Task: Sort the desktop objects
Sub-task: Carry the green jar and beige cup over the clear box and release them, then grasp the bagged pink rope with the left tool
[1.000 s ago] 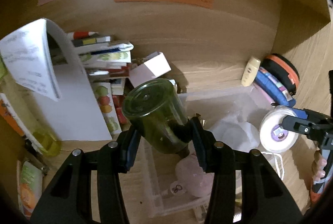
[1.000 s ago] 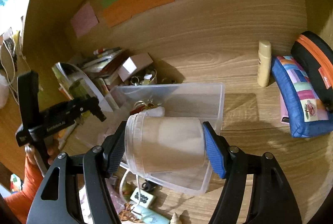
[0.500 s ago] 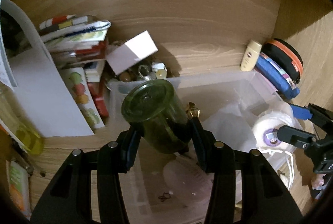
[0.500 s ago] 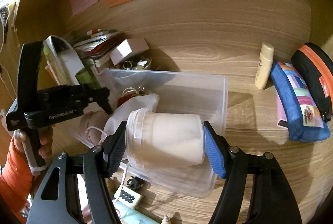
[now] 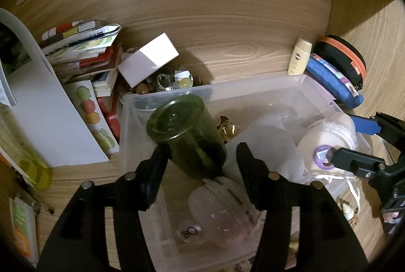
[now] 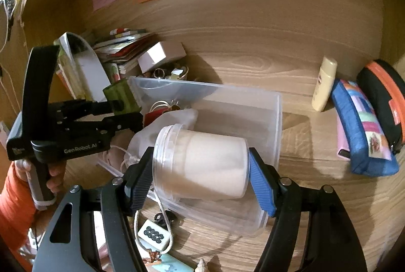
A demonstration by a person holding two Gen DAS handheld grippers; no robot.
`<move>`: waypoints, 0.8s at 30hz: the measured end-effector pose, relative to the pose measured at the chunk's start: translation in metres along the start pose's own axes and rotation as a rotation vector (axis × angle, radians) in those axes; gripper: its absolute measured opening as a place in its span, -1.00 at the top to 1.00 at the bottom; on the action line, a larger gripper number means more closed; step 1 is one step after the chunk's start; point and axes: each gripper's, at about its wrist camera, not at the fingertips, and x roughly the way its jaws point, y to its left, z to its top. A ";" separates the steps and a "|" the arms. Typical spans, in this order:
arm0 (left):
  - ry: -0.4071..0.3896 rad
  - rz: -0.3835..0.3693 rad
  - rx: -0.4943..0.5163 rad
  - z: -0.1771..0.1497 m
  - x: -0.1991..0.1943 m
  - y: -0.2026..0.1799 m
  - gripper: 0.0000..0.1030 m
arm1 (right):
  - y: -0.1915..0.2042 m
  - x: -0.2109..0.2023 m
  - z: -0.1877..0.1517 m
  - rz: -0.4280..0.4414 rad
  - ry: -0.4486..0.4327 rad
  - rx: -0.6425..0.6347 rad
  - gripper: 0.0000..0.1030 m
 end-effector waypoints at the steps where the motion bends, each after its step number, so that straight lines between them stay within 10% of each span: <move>1: -0.003 0.000 -0.003 0.000 -0.002 0.001 -0.17 | 0.000 0.000 0.000 -0.002 0.001 0.000 -0.31; 24: -0.139 0.091 -0.005 -0.011 -0.092 0.011 -0.85 | 0.026 -0.064 0.002 -0.089 -0.176 -0.083 -0.77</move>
